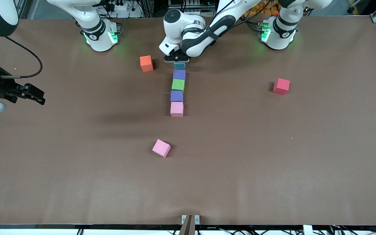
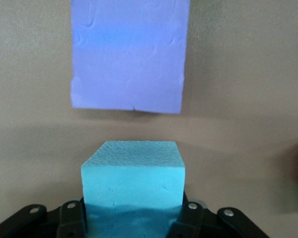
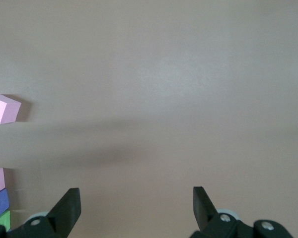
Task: Arrange blocks into number 1
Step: 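Lower the cyan block onto the table above the purple block, left gripper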
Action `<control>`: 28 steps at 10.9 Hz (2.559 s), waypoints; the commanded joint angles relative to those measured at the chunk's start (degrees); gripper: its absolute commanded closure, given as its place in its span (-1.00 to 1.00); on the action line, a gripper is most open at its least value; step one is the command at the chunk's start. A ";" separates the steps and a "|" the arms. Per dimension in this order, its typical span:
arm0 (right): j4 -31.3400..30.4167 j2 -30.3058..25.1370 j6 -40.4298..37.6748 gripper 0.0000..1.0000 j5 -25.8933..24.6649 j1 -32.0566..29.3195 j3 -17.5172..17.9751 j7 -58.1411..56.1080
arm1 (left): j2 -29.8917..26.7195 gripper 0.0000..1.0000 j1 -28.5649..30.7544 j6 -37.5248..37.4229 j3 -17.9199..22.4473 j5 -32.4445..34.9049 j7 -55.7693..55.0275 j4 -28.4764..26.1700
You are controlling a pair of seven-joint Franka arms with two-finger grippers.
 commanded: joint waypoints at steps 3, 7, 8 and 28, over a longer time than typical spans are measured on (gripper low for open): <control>1.83 0.78 -1.32 -1.00 -0.40 -1.18 0.92 -0.23 | 0.52 1.00 -0.61 0.04 2.04 1.44 0.97 1.67; 2.19 0.87 -1.32 -1.00 -0.13 -1.18 0.92 -0.23 | 0.44 1.00 -0.52 -0.04 2.83 1.35 1.67 1.67; 2.19 0.87 -1.40 -1.00 -0.13 -1.18 0.92 -0.23 | 0.43 1.00 -0.44 -0.04 2.92 1.35 1.76 1.76; 4.89 0.78 -5.16 -1.00 -0.39 -1.44 0.83 -0.66 | -5.10 -1.00 -0.96 -11.97 2.92 -5.50 -0.26 8.25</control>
